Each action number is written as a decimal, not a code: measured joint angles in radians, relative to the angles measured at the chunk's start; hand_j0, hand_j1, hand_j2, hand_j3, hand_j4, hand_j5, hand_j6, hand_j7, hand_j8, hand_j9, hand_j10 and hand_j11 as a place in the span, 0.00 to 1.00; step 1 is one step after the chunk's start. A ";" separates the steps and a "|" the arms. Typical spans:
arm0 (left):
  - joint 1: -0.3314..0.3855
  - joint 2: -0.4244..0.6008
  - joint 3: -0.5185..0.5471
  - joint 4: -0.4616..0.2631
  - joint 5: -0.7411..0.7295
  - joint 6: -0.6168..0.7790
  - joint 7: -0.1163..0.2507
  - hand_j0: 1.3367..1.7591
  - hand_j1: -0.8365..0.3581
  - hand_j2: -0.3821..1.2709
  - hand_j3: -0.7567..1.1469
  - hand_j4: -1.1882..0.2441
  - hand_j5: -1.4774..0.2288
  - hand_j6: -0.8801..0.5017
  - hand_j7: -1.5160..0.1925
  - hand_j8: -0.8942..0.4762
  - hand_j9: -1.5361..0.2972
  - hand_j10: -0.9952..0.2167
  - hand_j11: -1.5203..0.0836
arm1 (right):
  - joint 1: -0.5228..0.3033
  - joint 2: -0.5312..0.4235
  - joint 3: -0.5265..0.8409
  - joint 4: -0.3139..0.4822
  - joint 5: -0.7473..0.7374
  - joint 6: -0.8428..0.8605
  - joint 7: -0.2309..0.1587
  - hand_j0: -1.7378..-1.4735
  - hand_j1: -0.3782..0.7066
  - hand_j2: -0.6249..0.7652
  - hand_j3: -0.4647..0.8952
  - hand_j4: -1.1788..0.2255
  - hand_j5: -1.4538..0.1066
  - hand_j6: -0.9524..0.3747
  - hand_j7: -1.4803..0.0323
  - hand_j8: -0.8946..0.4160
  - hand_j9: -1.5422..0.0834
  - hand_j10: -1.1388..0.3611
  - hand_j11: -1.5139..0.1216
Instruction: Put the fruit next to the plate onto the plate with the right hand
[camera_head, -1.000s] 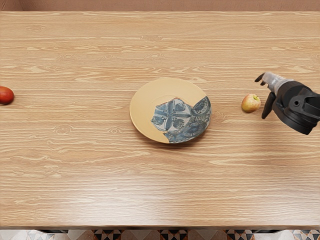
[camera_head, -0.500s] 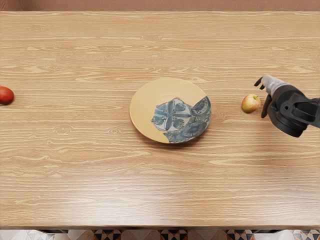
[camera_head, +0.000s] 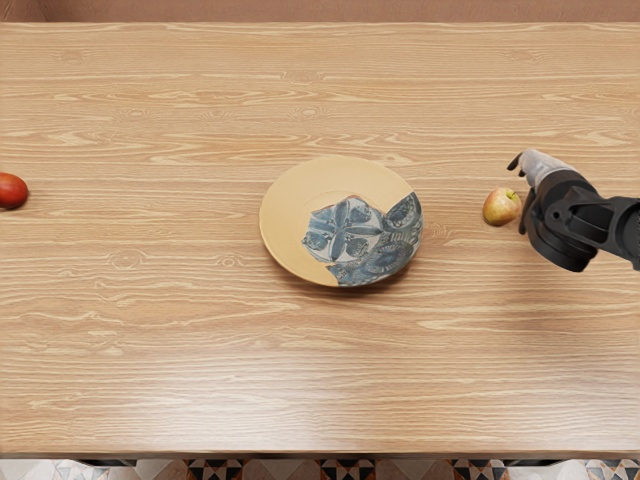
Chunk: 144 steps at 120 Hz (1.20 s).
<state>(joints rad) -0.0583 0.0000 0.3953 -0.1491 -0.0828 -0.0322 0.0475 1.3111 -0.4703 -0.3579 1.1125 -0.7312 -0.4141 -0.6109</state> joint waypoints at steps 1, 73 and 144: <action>0.000 0.000 0.000 0.000 0.000 0.000 0.000 0.76 0.76 0.26 0.40 0.67 0.69 0.47 0.71 0.48 0.67 0.63 0.76 | 0.000 0.001 0.000 -0.001 0.000 0.000 0.000 0.30 0.32 0.41 0.34 0.65 0.71 0.51 0.75 0.47 0.73 0.58 0.71; 0.002 0.000 -0.004 0.000 0.000 0.000 0.000 0.76 0.76 0.26 0.40 0.67 0.69 0.47 0.71 0.48 0.67 0.63 0.76 | -0.010 0.058 0.000 -0.033 0.000 0.000 0.000 0.30 0.34 0.41 0.34 0.64 0.70 0.50 0.74 0.47 0.72 0.57 0.70; -0.001 0.000 -0.003 0.000 0.000 0.000 0.000 0.76 0.76 0.26 0.40 0.67 0.69 0.47 0.71 0.48 0.67 0.63 0.76 | -0.020 0.071 -0.004 -0.038 0.001 -0.020 0.000 0.30 0.36 0.41 0.34 0.63 0.68 0.49 0.72 0.45 0.71 0.56 0.69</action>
<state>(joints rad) -0.0596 0.0000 0.3924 -0.1488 -0.0828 -0.0322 0.0475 1.2915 -0.3997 -0.3623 1.0743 -0.7305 -0.4337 -0.6109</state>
